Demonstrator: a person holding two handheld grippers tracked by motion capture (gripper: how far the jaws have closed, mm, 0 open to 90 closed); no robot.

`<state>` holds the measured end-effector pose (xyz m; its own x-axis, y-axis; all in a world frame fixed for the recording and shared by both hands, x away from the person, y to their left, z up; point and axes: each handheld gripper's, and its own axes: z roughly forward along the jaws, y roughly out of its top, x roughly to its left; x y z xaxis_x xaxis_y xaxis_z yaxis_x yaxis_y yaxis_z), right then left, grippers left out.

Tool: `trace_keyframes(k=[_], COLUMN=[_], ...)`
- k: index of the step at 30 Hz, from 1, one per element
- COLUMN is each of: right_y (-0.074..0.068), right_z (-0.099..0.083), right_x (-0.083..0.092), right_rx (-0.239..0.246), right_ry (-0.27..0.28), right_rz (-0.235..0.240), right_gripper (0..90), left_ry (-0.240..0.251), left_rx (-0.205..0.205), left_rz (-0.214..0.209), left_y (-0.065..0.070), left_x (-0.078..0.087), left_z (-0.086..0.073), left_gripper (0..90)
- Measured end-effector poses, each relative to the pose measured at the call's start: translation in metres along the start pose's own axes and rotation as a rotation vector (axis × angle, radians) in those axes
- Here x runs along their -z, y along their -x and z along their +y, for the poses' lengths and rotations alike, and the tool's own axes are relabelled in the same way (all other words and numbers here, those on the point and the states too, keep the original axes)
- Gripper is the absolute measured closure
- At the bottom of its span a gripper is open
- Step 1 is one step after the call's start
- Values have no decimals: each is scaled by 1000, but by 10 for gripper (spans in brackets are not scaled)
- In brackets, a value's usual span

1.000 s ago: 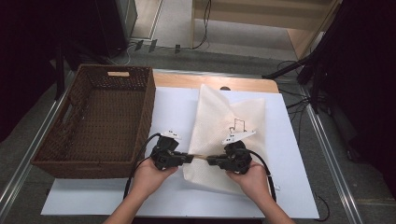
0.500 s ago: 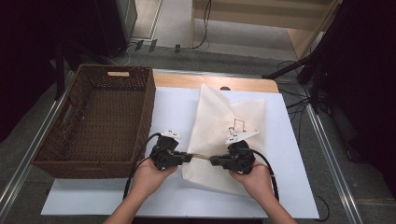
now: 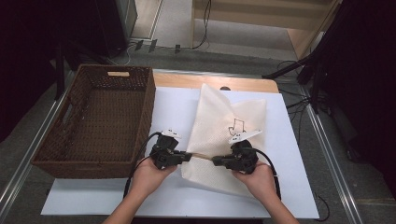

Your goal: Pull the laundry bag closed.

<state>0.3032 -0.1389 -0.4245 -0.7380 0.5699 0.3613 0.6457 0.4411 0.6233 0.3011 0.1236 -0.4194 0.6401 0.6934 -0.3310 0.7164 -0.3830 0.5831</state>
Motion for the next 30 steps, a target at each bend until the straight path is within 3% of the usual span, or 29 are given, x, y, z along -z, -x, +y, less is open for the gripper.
trace_keyframes(k=[23, 30], right_y=[7, 10], right_z=[-6, -9], right_x=[12, 19], right_rx=[-40, -52], right_ry=[7, 11], right_rz=[-3, 2], right_gripper=[881, 880], left_ry=[-6, -13], left_rx=[-9, -3], left_rz=[33, 23], left_y=[-4, -6], left_x=[0, -2], left_z=[3, 4], left_gripper=[828, 828])
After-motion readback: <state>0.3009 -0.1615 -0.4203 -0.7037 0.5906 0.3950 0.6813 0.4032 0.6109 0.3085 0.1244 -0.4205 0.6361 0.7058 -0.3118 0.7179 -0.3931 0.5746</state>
